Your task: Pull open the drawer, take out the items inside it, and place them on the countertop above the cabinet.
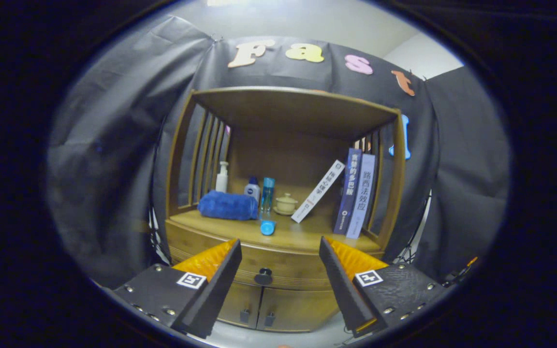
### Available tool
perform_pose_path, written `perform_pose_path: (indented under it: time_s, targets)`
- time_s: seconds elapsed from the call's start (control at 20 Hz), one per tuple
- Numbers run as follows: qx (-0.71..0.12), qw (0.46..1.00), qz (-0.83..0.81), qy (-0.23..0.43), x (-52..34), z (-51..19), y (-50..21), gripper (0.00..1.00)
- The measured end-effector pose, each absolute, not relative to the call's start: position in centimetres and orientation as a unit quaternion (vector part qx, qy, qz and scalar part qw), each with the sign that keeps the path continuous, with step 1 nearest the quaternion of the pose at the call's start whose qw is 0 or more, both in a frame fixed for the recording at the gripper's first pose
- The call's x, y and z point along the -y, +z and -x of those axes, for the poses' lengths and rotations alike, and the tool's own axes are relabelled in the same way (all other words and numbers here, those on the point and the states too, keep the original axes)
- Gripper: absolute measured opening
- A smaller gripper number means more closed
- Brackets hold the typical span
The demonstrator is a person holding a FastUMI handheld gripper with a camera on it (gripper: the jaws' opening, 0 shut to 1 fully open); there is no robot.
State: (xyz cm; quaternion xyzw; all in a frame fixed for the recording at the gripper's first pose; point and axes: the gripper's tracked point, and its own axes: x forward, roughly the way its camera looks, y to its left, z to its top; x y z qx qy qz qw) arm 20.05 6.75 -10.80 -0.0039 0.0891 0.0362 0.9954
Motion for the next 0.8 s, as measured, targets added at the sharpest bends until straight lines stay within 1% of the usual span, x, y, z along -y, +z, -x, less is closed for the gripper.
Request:
perform_pose_path:
  time_s: [0.15, 0.3, 0.55, 0.7, 0.8]
  targets:
    - [-0.067, 0.997, -0.004, 0.042, -5.0, -16.0, -7.1, 0.96]
    - [-0.059, 0.997, -0.004, 0.047, -3.6, -12.8, -5.1, 0.96]
    - [-0.041, 0.997, -0.004, 0.061, -3.0, -7.7, -2.6, 0.96]
    - [-0.016, 0.998, 0.005, 0.067, -3.2, -5.1, -1.4, 0.96]
    - [-0.010, 0.997, 0.004, 0.074, -3.6, -3.7, -1.4, 0.96]
